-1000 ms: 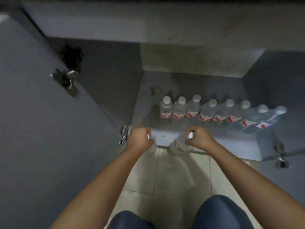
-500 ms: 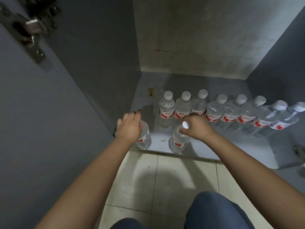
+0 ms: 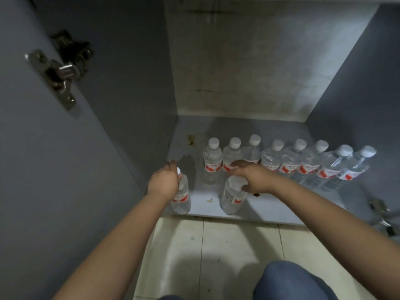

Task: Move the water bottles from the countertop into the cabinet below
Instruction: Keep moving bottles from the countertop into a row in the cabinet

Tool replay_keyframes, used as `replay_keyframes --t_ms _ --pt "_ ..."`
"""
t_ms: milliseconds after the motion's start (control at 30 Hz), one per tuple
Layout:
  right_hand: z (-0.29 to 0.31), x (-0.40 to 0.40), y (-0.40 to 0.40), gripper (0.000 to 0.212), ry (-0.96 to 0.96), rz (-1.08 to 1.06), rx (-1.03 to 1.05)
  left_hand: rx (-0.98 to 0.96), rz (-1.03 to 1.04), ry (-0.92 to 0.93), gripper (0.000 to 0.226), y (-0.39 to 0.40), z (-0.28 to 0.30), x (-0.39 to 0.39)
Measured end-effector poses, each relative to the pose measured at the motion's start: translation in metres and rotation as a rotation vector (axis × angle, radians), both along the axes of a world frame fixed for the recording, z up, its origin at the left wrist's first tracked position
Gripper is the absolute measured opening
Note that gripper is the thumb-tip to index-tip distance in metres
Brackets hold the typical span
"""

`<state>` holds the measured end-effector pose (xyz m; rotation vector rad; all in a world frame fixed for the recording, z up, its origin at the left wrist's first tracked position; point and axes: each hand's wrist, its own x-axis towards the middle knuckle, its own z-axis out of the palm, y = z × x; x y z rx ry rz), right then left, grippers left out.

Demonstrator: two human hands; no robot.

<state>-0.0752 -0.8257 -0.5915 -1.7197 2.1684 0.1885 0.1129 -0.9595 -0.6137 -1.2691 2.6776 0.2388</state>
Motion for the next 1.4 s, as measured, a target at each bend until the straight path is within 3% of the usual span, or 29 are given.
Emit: replay_keyframes --t_ms 100,367,500,1000,1267,1400 --pt "0.001 -0.002 0.001 0.048 0.022 0.058 -0.019 -0.046 -0.021 -0.003 0.048 0.002 -0.005 0.001" --pt "0.0 0.015 -0.017 0.041 0.038 -0.085 -0.045 0.026 -0.01 0.008 0.054 0.0 -0.002 0.009" --pt "0.0 0.033 -0.021 0.036 0.064 -0.142 -0.094 0.106 0.052 0.088 0.035 0.006 0.003 0.012" --pt "0.001 0.058 -0.131 0.03 0.004 -0.06 -0.192 0.102 0.149 0.126 0.039 -0.009 -0.011 0.025" --pt "-0.004 0.042 -0.146 0.025 -0.001 0.019 -0.177 0.1 0.136 0.217 0.044 -0.01 -0.021 0.01" --pt "-0.013 0.039 -0.145 0.024 0.01 0.003 -0.207 0.144 0.291 0.354 0.043 -0.004 -0.025 0.006"
